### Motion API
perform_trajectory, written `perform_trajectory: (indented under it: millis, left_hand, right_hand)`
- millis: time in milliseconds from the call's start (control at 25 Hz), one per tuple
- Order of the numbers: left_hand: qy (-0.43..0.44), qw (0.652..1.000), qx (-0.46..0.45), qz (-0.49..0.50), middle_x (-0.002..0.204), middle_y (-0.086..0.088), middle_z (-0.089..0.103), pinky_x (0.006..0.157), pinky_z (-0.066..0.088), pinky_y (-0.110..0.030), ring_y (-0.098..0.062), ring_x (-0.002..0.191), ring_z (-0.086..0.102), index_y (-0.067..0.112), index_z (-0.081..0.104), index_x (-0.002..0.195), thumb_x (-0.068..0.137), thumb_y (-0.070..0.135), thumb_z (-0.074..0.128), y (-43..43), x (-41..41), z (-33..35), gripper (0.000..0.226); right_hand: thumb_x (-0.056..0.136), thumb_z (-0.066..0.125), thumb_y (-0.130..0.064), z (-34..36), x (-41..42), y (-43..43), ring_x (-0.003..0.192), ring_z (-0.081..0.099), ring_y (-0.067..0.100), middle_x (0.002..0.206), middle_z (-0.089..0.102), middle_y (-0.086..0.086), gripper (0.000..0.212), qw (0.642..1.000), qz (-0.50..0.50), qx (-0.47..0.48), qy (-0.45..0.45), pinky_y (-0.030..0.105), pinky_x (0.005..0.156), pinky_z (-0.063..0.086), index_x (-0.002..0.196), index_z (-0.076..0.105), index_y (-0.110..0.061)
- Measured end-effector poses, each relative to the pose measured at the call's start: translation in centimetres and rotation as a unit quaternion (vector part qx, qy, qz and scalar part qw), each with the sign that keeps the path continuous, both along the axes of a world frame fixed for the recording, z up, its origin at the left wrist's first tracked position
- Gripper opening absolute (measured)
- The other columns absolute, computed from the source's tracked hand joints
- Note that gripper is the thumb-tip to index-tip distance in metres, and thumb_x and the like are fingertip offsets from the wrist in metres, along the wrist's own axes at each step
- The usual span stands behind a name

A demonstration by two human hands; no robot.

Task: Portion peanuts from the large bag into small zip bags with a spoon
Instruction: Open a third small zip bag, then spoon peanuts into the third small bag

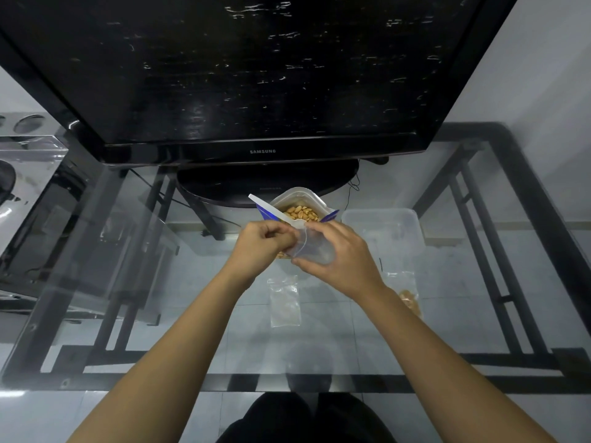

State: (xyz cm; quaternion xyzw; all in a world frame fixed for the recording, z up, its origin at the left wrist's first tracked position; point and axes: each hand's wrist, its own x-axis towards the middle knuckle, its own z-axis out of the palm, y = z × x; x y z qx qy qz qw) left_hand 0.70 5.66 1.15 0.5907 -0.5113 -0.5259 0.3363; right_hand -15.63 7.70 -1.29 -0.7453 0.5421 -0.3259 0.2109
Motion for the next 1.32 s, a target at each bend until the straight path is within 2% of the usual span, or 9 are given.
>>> perform_trajectory:
  millis: [120, 240, 360, 440, 600, 680, 960, 1200, 1320]
  left_hand:
    - [-0.026, 0.984, -0.056, 0.17, 0.077, 0.001, 0.061, 0.062, 0.047, -0.018, -0.009, 0.068, 0.057, 0.011, 0.061, 0.094, 0.085, 0.036, 0.062, -0.3, 0.1, -0.8, 0.026]
    - [-0.03, 0.959, -0.002, 0.281, 0.077, 0.007, 0.052, 0.066, 0.043, -0.018, -0.005, 0.071, 0.052, 0.013, 0.051, 0.113, 0.084, 0.042, 0.062, -2.3, 1.1, -1.5, 0.043]
    - [-0.067, 0.982, -0.003, 0.175, 0.077, 0.004, 0.056, 0.071, 0.044, -0.029, -0.011, 0.076, 0.054, 0.009, 0.06, 0.1, 0.087, 0.038, 0.059, -4.4, 1.3, -1.9, 0.032]
    - [-0.116, 0.983, -0.085, 0.116, 0.068, 0.005, 0.055, 0.064, 0.042, -0.021, -0.004, 0.065, 0.053, 0.009, 0.06, 0.085, 0.09, 0.031, 0.057, -4.8, 1.0, -1.0, 0.022]
    - [-0.289, 0.902, -0.321, 0.015, 0.067, 0.007, 0.055, 0.053, 0.034, -0.006, 0.001, 0.055, 0.046, 0.009, 0.06, 0.082, 0.091, 0.019, 0.056, -4.8, 1.4, 1.3, 0.014]
    - [-0.325, 0.893, -0.309, -0.04, 0.07, -0.001, 0.059, 0.053, 0.03, -0.006, -0.003, 0.056, 0.047, 0.005, 0.062, 0.088, 0.092, 0.018, 0.054, -4.7, 1.4, 0.7, 0.015]
    - [-0.18, 0.972, -0.041, 0.145, 0.076, -0.014, 0.069, 0.073, 0.058, -0.043, -0.029, 0.076, 0.068, 0.005, 0.064, 0.082, 0.089, 0.013, 0.049, -6.3, 1.0, -1.3, 0.018]
    - [0.013, 0.978, 0.055, 0.2, 0.069, -0.008, 0.063, 0.079, 0.054, -0.032, -0.019, 0.074, 0.062, 0.008, 0.062, 0.084, 0.093, 0.009, 0.049, -6.7, 0.4, -1.8, 0.016]
    - [0.062, 0.974, 0.074, 0.205, 0.068, -0.006, 0.059, 0.062, 0.051, -0.02, -0.011, 0.063, 0.056, 0.0, 0.06, 0.098, 0.094, 0.012, 0.049, -7.0, 1.1, -2.1, 0.017]
  right_hand:
    - [0.067, 0.077, -0.044, -0.5, -0.6, -0.4, 0.093, 0.059, 0.01, 0.103, 0.064, -0.003, 0.053, 0.996, -0.05, 0.024, -0.076, 0.022, 0.079, 0.048, 0.11, 0.062, -0.018]
    - [0.068, 0.08, -0.036, -0.9, -1.4, -1.0, 0.094, 0.058, 0.008, 0.102, 0.061, -0.007, 0.048, 0.985, -0.088, 0.063, -0.135, 0.02, 0.077, 0.049, 0.109, 0.062, -0.018]
    - [0.068, 0.08, -0.035, -0.9, -1.4, -1.7, 0.097, 0.056, 0.005, 0.106, 0.058, -0.011, 0.049, 0.983, -0.08, 0.092, -0.137, 0.018, 0.08, 0.048, 0.111, 0.06, -0.019]
    - [0.068, 0.08, -0.034, -0.9, -1.3, -2.2, 0.098, 0.055, 0.002, 0.107, 0.058, -0.013, 0.05, 0.982, -0.075, 0.11, -0.137, 0.02, 0.083, 0.048, 0.112, 0.06, -0.02]
    - [0.069, 0.078, -0.038, -1.0, -1.6, -2.7, 0.102, 0.056, 0.002, 0.11, 0.063, -0.009, 0.053, 0.978, -0.08, 0.136, -0.136, 0.019, 0.082, 0.048, 0.114, 0.059, -0.019]
    - [0.069, 0.078, -0.038, -0.9, -1.8, -2.7, 0.101, 0.057, 0.001, 0.107, 0.063, -0.011, 0.051, 0.976, -0.081, 0.141, -0.142, 0.015, 0.08, 0.046, 0.113, 0.06, -0.02]
    - [0.071, 0.077, -0.038, -0.9, -2.0, -2.7, 0.101, 0.058, 0.001, 0.108, 0.065, -0.01, 0.048, 0.963, -0.09, 0.182, -0.18, 0.008, 0.076, 0.044, 0.112, 0.061, -0.022]
    - [0.07, 0.077, -0.037, -1.1, -2.5, -2.9, 0.109, 0.058, 0.006, 0.115, 0.064, -0.008, 0.053, 0.949, -0.074, 0.217, -0.214, 0.015, 0.085, 0.045, 0.117, 0.059, -0.022]
    - [0.069, 0.078, -0.035, -0.8, -3.0, -3.0, 0.106, 0.058, 0.005, 0.113, 0.064, -0.007, 0.051, 0.948, -0.087, 0.205, -0.228, 0.011, 0.084, 0.044, 0.116, 0.06, -0.022]
